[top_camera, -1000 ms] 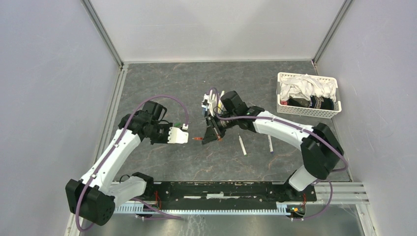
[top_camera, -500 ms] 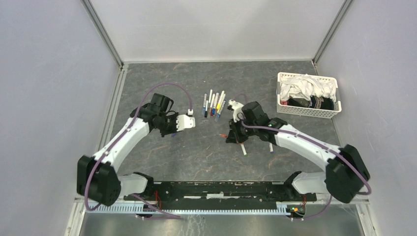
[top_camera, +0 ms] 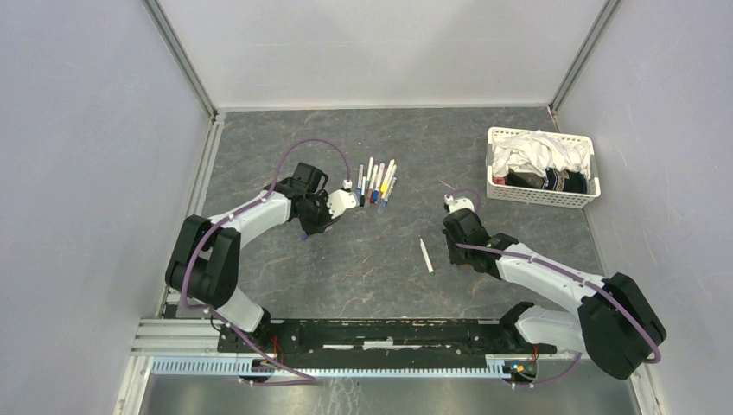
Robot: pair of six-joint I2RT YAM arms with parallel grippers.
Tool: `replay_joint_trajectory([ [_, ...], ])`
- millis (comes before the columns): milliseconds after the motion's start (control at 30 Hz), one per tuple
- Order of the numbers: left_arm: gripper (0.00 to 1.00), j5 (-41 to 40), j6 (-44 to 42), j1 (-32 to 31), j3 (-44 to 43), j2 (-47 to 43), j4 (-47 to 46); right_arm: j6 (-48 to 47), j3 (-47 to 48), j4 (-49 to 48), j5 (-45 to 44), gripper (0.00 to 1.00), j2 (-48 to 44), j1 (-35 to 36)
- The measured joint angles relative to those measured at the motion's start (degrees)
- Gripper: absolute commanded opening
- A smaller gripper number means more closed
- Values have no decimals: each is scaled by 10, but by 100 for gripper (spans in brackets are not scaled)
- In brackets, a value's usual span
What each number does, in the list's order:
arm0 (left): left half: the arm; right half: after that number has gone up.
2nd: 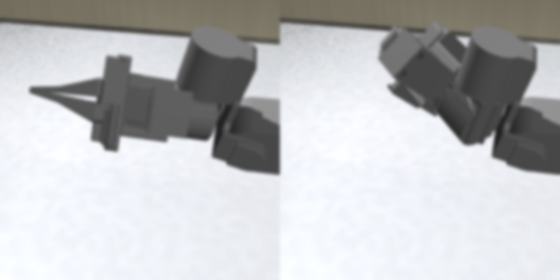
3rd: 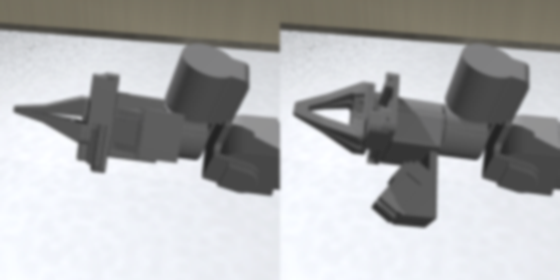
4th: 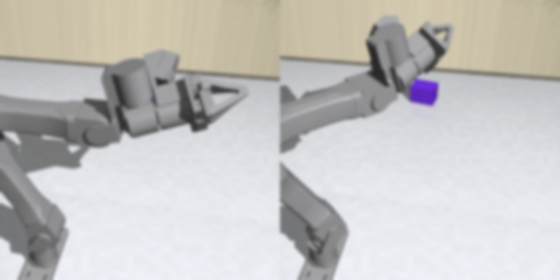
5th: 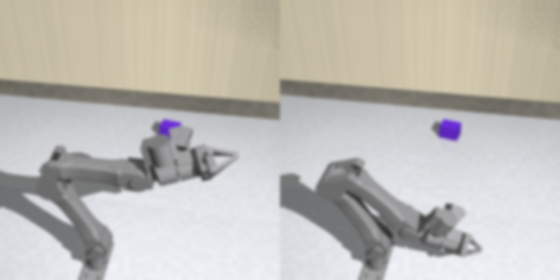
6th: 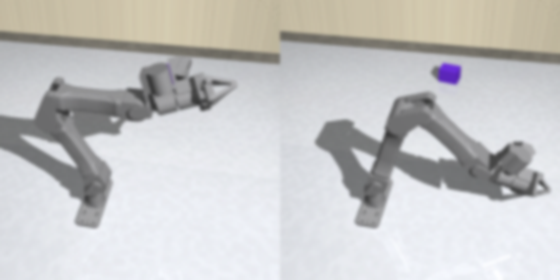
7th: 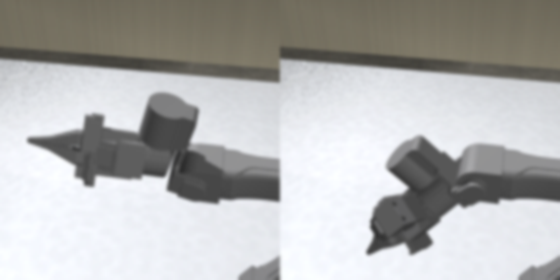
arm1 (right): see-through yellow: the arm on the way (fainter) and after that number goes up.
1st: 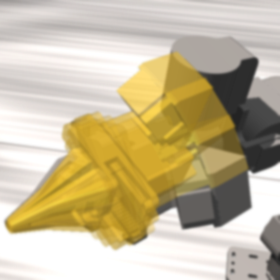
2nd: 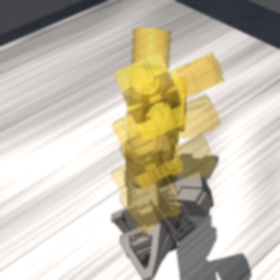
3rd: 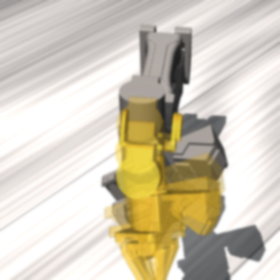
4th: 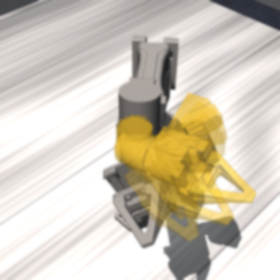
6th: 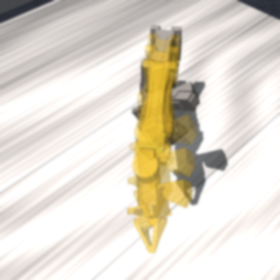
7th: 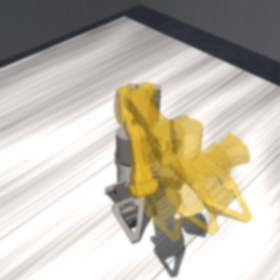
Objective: Open the pen caps
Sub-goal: Place the pen cap at the center of the board, then place the pen at the center of the board.
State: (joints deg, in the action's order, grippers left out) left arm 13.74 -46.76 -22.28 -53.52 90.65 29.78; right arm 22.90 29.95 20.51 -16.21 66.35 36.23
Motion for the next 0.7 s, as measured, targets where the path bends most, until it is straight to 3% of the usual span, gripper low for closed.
replay_joint_trajectory([
  [333, 54, 0, 33, 0, -1, -24, 7, 9, -14, -44, -60, 25, 45, -8],
  [500, 56, 3, 60, 0, -40, -46, 34, 8, -14, -51, -66, 34, 48, -16],
  [700, 57, 4, 97, 0, -125, -65, 78, 6, -14, -52, -66, 33, 48, -28],
])
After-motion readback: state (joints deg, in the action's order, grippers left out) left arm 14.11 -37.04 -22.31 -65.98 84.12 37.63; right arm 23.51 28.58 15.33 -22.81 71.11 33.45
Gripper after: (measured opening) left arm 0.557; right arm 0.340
